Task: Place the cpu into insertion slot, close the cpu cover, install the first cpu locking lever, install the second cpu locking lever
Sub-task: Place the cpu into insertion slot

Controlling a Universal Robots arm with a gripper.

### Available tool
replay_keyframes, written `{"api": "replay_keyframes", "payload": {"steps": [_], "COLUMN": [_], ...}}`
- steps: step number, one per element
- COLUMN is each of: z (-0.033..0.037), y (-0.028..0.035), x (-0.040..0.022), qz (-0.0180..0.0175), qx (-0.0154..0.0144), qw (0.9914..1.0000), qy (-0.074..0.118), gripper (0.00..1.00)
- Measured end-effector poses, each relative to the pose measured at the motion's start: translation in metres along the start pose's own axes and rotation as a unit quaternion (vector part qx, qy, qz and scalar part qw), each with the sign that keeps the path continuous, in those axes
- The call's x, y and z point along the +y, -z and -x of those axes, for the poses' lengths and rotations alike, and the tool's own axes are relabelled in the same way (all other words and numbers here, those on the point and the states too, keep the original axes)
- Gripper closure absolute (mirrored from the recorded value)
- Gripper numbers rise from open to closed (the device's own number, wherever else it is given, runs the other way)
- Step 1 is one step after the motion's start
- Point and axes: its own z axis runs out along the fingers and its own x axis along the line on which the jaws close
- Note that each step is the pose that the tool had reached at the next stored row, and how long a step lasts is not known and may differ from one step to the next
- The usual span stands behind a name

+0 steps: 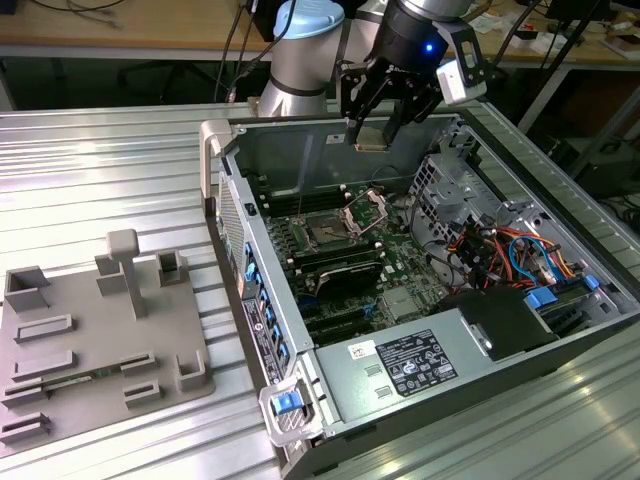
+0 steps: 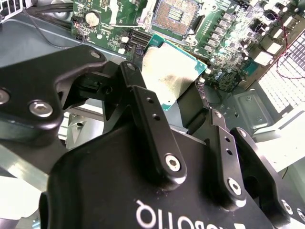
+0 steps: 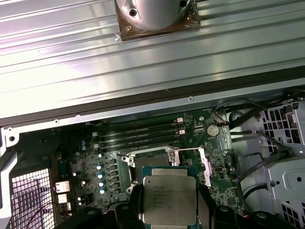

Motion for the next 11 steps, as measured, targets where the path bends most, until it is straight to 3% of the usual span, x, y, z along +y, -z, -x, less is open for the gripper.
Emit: {"api": "replay_keyframes", "payload": {"steps": [11], "z": [0.0000], "y": [0.0000], "x": [0.0000], "qz": [0.0001], "qx": [-0.0006], "qw": [0.99998], "qy": [-0.006], "gripper": [0.45]}}
